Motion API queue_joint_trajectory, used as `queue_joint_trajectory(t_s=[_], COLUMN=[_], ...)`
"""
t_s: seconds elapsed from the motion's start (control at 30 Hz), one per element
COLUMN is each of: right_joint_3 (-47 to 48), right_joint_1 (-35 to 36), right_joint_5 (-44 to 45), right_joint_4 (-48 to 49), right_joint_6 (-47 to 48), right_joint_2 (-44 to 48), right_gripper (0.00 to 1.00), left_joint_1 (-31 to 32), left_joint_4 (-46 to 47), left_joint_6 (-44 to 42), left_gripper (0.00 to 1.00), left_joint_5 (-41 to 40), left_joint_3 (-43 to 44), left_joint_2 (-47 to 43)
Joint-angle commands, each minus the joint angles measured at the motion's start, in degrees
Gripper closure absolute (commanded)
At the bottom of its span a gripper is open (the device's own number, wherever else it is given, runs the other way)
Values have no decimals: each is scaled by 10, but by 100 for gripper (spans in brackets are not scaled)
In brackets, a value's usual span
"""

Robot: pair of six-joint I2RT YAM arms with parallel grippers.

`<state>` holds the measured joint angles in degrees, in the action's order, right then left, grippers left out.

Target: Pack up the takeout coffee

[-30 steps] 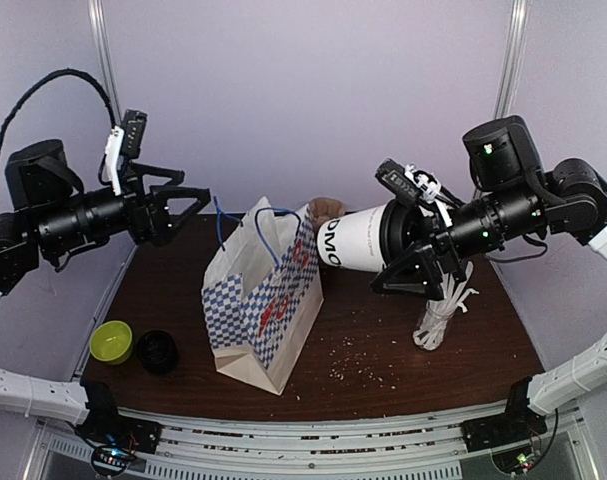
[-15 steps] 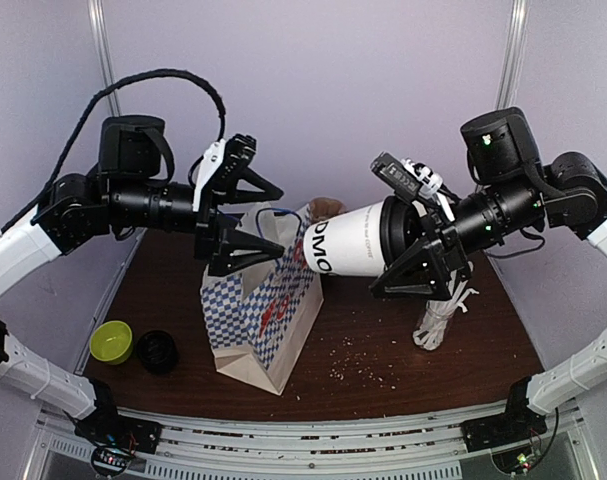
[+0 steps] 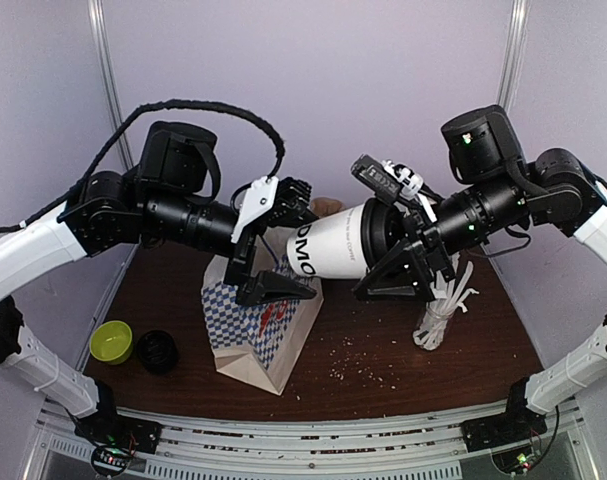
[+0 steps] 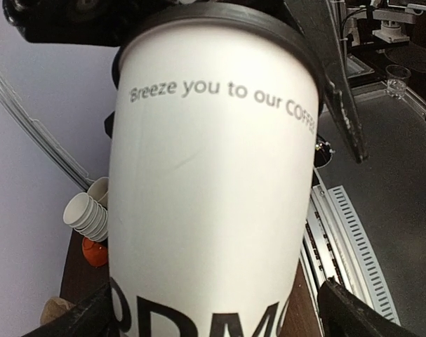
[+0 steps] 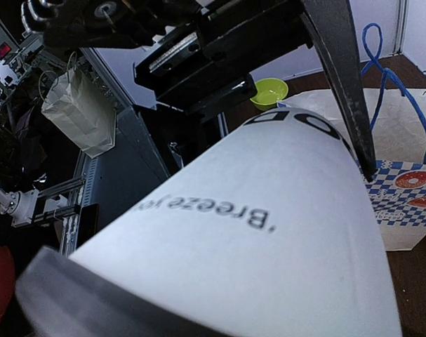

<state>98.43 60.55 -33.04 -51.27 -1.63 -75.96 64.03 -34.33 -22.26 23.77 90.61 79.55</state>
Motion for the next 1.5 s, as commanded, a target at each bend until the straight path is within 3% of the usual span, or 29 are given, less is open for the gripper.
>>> queue_joint_trajectory(t_s=[0.0,0.2,0.37,0.57,0.77,1.2,1.47], right_joint_3=[15,12,11,6,-4,-44,-109], right_joint_1=[5,8,10,10,10,10,10], right_joint_5=[-4,2,7,14,27,77,111], right_joint_4=[13,16,14,17,18,52,195], right_joint_6=[4,2,2,0,-6,-25,-68], right_joint_2=[-7,-10,-10,-3,6,58,121], right_gripper=[7,7,6,2,0,0,0], left_joint_1=[11,16,18,19,19,19,20], left_joint_4=[17,32,35,67,80,138,186], left_joint_6=[-10,-1,4,8,14,60,115], left_gripper=[4,15,34,38,49,52,51], left_joint_5=[-29,-47,-52,-64,-65,-95,-84], left_joint_3=[24,30,31,0,-8,-65,-99], left_joint_2=[11,19,18,-6,-12,-53,-65])
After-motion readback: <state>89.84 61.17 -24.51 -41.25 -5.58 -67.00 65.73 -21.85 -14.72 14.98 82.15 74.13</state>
